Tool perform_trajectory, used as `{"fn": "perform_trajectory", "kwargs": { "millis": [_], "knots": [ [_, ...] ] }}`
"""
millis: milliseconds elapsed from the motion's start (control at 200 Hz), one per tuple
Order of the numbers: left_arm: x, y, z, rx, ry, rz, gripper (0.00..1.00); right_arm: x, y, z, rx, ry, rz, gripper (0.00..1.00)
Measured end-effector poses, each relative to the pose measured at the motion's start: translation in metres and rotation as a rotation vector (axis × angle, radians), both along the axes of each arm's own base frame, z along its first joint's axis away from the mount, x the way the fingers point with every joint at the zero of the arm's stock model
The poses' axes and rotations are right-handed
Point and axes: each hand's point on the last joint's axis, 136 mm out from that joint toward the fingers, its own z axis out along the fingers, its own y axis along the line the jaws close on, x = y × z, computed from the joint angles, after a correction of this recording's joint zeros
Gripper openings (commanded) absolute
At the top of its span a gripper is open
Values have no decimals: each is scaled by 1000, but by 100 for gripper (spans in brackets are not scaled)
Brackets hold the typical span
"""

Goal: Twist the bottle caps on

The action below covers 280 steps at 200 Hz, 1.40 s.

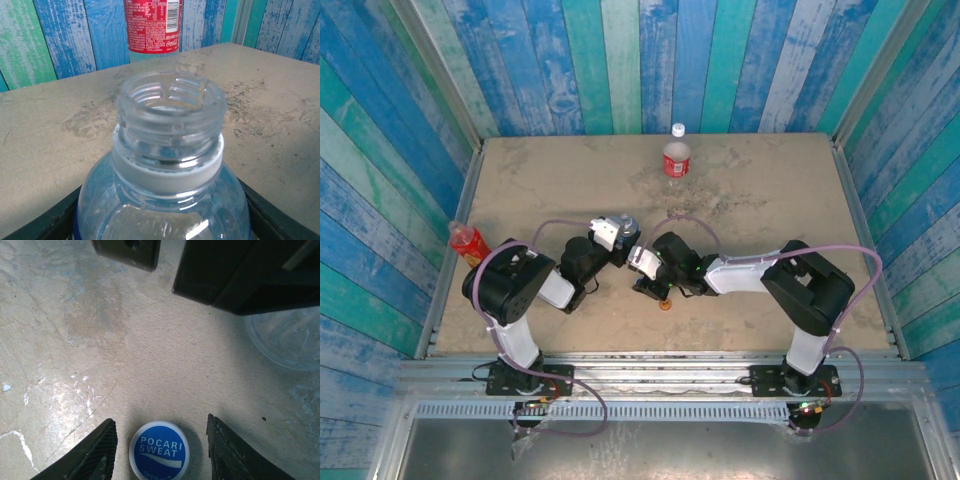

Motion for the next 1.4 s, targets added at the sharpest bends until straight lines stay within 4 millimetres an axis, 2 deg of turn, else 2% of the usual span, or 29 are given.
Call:
{"fn": "perform_trajectory", "kwargs": {
  "millis": [365,561,866,1071,1402],
  "knots": [
    [1,2,0,5,-1,6,61,2,-1,-1,-31,-6,9,48],
    [2,3,-1,6,-2,9,62,3,-1,-1,-38,-13,15,52],
    [0,2,0,20,-7,4,61,1,-1,0,-25,-14,9,47],
    [-7,-7,0,22,-1,-24,61,-45,10,-10,-24,34,153,43],
    [-7,-8,0,25,4,-26,61,-43,7,-10,-25,24,145,33]
  ]
}}
